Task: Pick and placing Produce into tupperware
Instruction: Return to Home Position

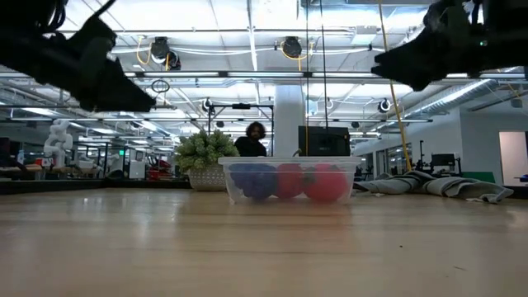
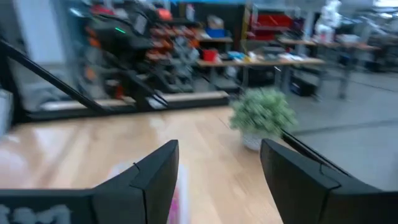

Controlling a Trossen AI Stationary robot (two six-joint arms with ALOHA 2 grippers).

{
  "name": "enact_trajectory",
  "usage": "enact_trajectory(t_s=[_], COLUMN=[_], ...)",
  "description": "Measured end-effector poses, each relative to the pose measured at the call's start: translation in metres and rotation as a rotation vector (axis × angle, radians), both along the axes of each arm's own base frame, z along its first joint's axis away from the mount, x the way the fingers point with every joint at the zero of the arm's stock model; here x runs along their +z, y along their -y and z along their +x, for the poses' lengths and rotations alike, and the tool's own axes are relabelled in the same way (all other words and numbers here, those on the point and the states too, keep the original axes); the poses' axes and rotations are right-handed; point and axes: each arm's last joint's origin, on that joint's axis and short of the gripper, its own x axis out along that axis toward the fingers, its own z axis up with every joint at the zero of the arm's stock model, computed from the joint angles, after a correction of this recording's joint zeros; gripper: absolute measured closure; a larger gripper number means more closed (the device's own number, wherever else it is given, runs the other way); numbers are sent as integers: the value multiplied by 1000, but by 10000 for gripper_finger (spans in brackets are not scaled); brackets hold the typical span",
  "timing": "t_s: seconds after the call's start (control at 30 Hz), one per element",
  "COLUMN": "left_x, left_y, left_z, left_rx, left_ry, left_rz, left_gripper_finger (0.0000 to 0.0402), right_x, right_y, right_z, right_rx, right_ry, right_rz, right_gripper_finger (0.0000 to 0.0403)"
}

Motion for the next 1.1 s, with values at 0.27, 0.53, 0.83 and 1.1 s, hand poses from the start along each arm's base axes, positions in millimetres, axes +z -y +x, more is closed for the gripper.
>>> enact_trajectory(t_s=[0.27, 0.53, 0.83, 1.1], left_x=[29, 26, 5, 1], left_y=[-13, -14, -10, -19], left_z=[-31, -47, -43, -44], left_rx=[-79, -118, -251, -263], left_ry=[109, 138, 135, 220], left_rz=[55, -27, 90, 139], left_gripper_finger=[174, 174, 174, 174], right_x=[13, 16, 6, 4], right_y=[4, 4, -3, -5], right_z=[-24, -48, -55, -56], right_rx=[51, 49, 257, 311], right_ry=[95, 165, 76, 62], right_rz=[-4, 19, 42, 55], right_gripper_finger=[183, 183, 183, 183])
